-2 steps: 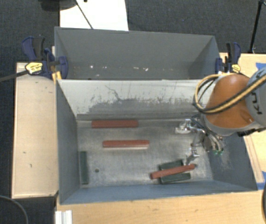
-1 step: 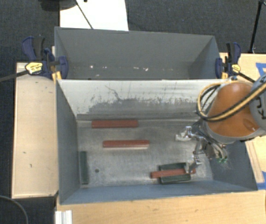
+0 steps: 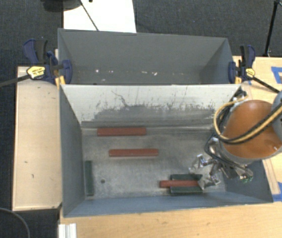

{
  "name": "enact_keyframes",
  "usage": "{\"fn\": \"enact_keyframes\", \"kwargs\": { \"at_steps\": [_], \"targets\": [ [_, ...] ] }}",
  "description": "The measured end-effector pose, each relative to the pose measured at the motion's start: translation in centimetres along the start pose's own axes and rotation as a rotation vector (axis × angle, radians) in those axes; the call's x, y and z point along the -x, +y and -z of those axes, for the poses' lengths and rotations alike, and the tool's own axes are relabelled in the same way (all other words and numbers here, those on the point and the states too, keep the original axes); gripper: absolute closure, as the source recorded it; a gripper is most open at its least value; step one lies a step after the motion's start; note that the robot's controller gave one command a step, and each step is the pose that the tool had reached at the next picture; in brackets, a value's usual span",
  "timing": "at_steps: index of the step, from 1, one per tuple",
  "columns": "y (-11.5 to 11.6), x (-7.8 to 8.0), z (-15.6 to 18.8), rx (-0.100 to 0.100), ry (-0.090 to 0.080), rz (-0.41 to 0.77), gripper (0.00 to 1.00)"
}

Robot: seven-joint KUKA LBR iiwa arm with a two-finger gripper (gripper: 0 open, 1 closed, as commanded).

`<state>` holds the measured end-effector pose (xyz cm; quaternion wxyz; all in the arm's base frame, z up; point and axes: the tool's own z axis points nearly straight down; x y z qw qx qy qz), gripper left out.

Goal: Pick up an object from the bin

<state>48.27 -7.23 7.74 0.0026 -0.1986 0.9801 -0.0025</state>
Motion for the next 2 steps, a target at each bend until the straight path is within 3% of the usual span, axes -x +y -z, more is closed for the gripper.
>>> {"fn": "enact_keyframes", "kwargs": {
  "at_steps": [1,2],
  "targets": [
    [0.0,0.0,0.0,0.0,0.0,0.001,1.0],
    [-1.5,1.8,18.2,0.001,-0.005,-0.04,1.0]
  ]
}}
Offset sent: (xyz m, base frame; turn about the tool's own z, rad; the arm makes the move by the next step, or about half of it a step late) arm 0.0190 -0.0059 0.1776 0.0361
